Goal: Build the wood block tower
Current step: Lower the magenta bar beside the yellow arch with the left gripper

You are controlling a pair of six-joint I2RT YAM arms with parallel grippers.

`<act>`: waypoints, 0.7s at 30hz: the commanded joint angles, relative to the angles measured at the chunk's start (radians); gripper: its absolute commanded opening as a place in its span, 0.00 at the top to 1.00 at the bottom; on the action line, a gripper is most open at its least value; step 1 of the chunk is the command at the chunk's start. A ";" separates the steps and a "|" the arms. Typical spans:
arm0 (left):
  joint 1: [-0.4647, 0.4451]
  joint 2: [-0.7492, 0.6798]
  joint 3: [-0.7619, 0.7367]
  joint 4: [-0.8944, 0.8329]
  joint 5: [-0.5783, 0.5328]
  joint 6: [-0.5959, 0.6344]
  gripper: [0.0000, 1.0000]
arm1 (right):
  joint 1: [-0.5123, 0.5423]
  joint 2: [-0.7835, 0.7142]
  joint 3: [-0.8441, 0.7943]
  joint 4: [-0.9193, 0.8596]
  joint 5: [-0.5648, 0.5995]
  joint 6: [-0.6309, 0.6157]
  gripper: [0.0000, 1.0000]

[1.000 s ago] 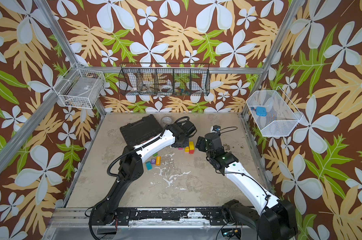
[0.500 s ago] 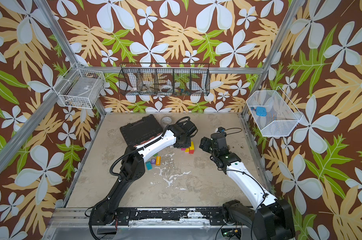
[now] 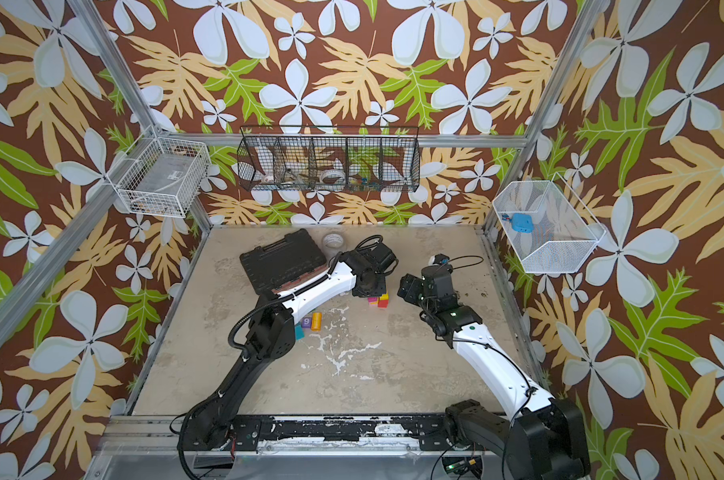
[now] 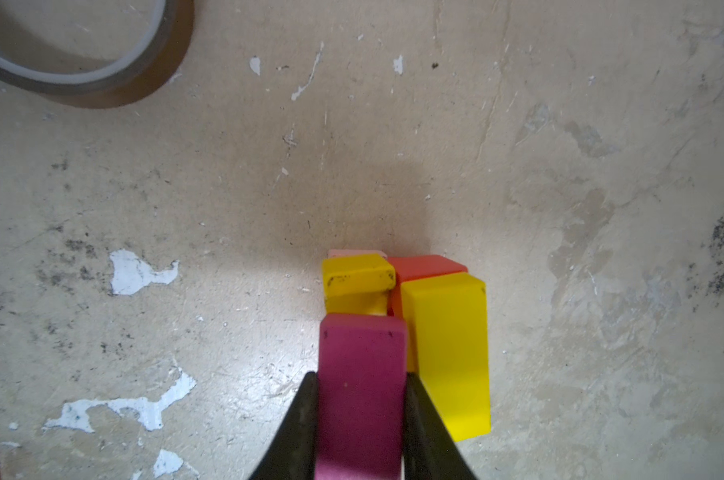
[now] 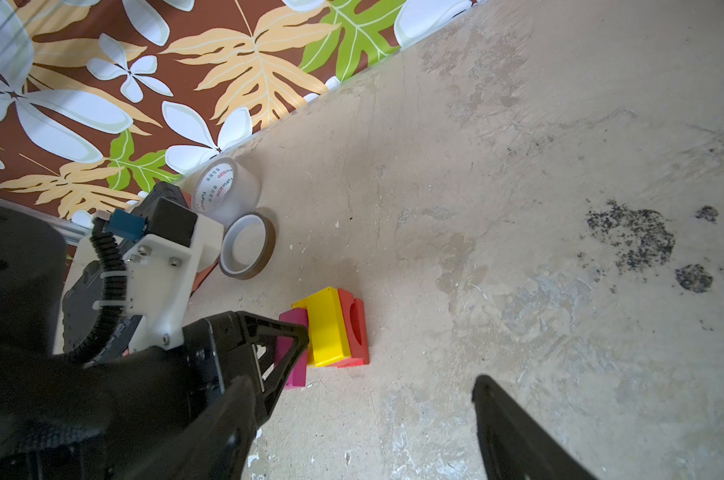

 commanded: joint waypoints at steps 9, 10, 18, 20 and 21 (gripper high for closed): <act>0.017 0.006 0.007 0.011 0.008 -0.020 1.00 | 0.000 -0.001 0.006 0.016 -0.008 0.004 0.18; 0.018 0.006 0.008 0.014 0.010 -0.023 1.00 | 0.000 -0.001 0.006 0.016 -0.010 0.005 0.18; 0.024 0.012 0.009 0.035 0.020 -0.039 1.00 | 0.000 -0.004 0.008 0.013 -0.013 0.003 0.18; 0.025 0.015 0.009 0.038 0.022 -0.041 1.00 | -0.001 -0.004 0.009 0.013 -0.014 0.003 0.18; 0.025 0.015 0.008 0.037 0.021 -0.043 1.00 | 0.000 -0.003 0.009 0.012 -0.014 0.003 0.18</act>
